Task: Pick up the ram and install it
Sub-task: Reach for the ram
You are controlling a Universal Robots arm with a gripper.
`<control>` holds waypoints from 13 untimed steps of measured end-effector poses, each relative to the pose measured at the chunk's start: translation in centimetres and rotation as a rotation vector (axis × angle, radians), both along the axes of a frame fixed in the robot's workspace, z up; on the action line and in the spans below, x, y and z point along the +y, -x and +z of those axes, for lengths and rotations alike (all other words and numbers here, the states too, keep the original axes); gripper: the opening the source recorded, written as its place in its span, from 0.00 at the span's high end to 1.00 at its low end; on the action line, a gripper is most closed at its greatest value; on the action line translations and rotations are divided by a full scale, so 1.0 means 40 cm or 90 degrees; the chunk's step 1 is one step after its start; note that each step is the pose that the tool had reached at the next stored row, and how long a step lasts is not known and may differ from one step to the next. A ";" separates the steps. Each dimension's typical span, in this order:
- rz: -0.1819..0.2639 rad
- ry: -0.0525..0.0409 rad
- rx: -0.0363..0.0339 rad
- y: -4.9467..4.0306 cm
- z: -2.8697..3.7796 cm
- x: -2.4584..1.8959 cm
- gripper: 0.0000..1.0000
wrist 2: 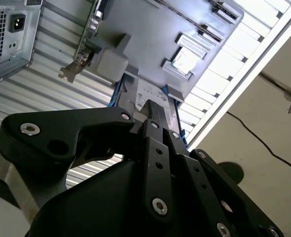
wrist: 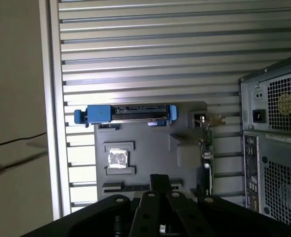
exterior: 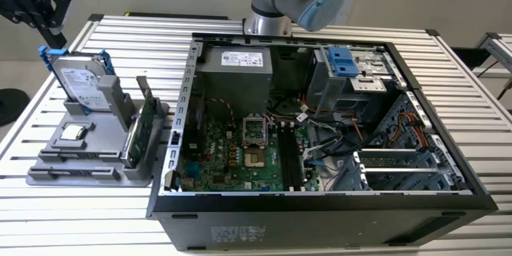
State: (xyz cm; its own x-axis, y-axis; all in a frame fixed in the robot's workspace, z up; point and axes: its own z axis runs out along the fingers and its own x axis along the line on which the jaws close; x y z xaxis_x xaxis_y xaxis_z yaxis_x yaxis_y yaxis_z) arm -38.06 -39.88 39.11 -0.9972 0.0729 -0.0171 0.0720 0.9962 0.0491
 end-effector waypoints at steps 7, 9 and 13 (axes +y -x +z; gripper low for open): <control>0.000 0.0000 0.0000 0.028 0.000 0.000 1.00; 0.000 0.0000 0.0000 0.036 0.000 0.000 1.00; 0.000 0.0000 0.0001 0.045 0.000 0.000 1.00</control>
State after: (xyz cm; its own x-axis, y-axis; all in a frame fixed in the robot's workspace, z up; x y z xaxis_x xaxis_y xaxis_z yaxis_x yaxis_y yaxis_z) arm -39.87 -39.88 39.11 -0.9972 0.0725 -0.0171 0.0716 0.9962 0.0490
